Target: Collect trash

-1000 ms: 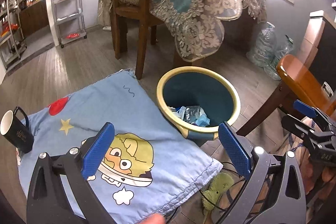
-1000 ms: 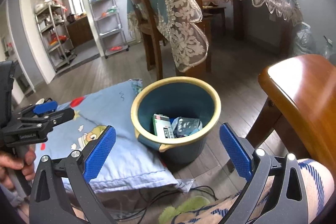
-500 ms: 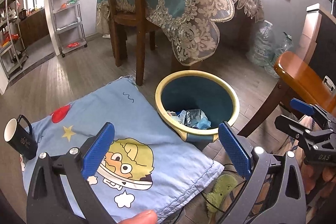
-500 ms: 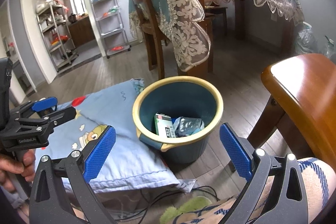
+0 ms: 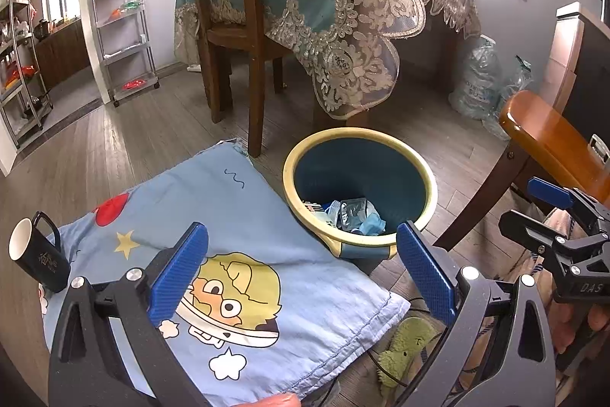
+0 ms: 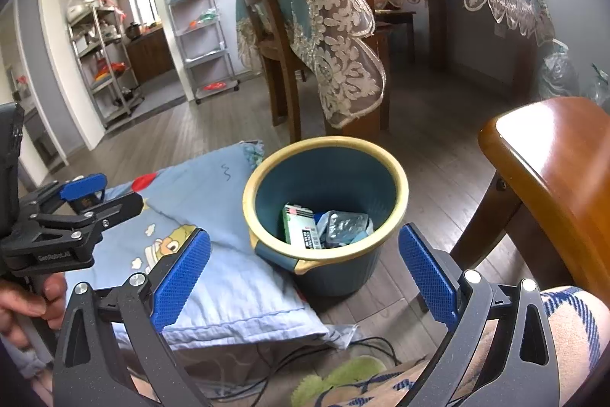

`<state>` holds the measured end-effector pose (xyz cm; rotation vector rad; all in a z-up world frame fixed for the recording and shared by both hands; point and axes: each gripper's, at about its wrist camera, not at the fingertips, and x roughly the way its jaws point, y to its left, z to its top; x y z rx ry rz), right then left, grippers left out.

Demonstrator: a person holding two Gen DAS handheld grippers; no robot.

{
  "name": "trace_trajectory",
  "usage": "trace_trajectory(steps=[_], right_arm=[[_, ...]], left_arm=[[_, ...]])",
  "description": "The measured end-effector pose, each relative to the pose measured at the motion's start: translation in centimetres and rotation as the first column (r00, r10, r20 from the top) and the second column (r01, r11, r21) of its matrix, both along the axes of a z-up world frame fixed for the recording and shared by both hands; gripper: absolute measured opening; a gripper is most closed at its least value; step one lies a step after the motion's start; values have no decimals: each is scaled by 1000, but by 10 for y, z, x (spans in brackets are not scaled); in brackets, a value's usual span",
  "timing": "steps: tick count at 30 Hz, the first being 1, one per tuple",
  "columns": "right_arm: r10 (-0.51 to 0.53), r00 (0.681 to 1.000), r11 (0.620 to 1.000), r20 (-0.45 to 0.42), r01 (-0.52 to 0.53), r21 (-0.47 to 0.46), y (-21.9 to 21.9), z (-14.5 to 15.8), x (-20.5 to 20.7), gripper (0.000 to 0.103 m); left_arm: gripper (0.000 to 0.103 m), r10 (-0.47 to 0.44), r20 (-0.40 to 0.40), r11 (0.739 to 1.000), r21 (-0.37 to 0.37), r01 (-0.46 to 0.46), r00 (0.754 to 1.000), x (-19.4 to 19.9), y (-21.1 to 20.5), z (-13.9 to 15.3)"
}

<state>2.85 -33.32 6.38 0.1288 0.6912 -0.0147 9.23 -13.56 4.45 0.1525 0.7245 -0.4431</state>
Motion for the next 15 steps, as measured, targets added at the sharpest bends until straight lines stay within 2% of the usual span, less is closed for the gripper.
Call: trace_trajectory(steps=[15], right_arm=[[-1, 1000, 1000, 2, 1, 0, 1, 0, 0, 98]], left_arm=[[97, -1, 1, 1000, 2, 1, 1000, -1, -2, -1]])
